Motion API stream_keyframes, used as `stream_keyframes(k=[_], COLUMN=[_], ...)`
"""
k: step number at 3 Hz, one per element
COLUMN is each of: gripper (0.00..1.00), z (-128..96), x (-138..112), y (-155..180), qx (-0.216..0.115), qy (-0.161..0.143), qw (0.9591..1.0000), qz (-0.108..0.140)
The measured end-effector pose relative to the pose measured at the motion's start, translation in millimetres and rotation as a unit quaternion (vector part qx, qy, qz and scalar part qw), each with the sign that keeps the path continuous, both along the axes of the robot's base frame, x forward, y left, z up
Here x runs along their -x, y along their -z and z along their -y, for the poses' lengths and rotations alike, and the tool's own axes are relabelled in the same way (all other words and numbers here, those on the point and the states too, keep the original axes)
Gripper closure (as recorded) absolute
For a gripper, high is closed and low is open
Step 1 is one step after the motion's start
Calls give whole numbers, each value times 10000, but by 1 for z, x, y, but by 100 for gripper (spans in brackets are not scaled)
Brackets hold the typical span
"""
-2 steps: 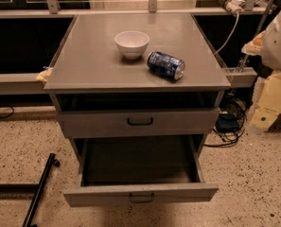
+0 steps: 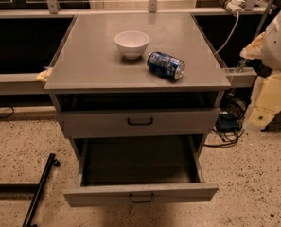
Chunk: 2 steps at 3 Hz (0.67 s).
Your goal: Close middle drawer
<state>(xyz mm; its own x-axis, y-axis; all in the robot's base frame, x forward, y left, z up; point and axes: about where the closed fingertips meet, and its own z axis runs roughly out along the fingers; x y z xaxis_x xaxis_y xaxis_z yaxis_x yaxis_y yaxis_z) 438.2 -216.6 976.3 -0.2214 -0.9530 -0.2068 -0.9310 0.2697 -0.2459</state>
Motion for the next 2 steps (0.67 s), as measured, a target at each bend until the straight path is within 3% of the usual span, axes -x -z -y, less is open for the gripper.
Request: stream_keyframes(k=[1,2], gripper=[27,51], z=[-1,-14], x=[8,30], y=[32,98], qx=[-240,-911], qy=[-55,-260], qw=[9997,9954], qz=[-82,-153])
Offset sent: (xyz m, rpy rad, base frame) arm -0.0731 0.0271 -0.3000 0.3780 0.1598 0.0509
